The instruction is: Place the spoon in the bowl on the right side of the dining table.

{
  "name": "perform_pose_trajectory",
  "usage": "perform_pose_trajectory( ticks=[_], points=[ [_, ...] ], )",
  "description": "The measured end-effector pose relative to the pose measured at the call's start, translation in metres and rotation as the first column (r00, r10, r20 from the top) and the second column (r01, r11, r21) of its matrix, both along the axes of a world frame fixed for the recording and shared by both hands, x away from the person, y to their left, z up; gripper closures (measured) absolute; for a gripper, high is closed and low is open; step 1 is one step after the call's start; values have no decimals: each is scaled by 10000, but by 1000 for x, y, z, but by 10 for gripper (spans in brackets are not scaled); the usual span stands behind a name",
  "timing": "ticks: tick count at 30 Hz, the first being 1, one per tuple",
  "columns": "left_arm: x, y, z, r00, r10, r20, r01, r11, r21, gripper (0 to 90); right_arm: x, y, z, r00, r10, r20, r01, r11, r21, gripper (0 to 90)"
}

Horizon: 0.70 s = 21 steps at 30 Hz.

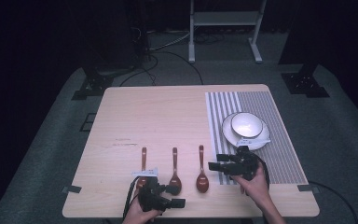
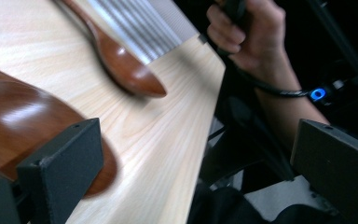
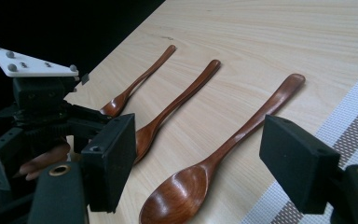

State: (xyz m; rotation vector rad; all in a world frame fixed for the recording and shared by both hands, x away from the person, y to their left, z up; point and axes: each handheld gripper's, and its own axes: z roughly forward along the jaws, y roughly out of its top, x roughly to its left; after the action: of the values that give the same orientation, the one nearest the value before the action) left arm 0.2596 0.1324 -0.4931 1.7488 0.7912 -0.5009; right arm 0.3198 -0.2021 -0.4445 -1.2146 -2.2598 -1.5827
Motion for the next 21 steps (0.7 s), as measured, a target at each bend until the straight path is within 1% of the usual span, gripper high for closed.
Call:
perform_pose_trajectory(
  ticks=[2, 4, 6, 10, 13, 15, 17, 19, 21],
  points=[
    [0, -1, -2, 10000, 50, -33, -49, 9998, 183, 13, 0, 2, 0, 10000, 39, -4, -39, 10000, -7, 260],
    [1, 0, -2, 10000, -5, 35, 4, 9996, 277, 28, 1, 4, -1, 9999, 82, -64, -82, 10000, -21, 260],
    [1, -1, -2, 9999, -11, 136, 6, 9995, 303, 32, 2, 8, -1, 9998, 146, -117, -146, 9999, 10, 260],
    [1, -1, -2, 9999, -12, 137, 8, 9994, 338, 33, 5, 17, 0, 9990, 384, -239, -384, 9993, -1, 260],
    [1, 0, -2, 9999, -41, 140, 36, 9994, 335, 33, 10, 26, 2, 9977, 580, -363, -584, 9982, -103, 261],
    [1, 0, -2, 9999, -76, 136, 71, 9994, 346, 33, 14, 31, 2, 9962, 686, -535, -694, 9975, -118, 261],
    [2, 0, -2, 9998, -116, 131, 111, 9994, 340, 33, 19, 37, 1, 9929, 838, -840, -849, 9963, -93, 260],
    [2, 0, -2, 9999, -127, 101, 124, 9994, 329, 33, 24, 41, 0, 9889, 988, -1106, -983, 9951, 94, 261],
    [2, 1, -2, 9999, -137, 92, 134, 9994, 321, 33, 28, 46, -1, 9860, 1093, -1259, -1090, 9940, 97, 260]
  ],
)
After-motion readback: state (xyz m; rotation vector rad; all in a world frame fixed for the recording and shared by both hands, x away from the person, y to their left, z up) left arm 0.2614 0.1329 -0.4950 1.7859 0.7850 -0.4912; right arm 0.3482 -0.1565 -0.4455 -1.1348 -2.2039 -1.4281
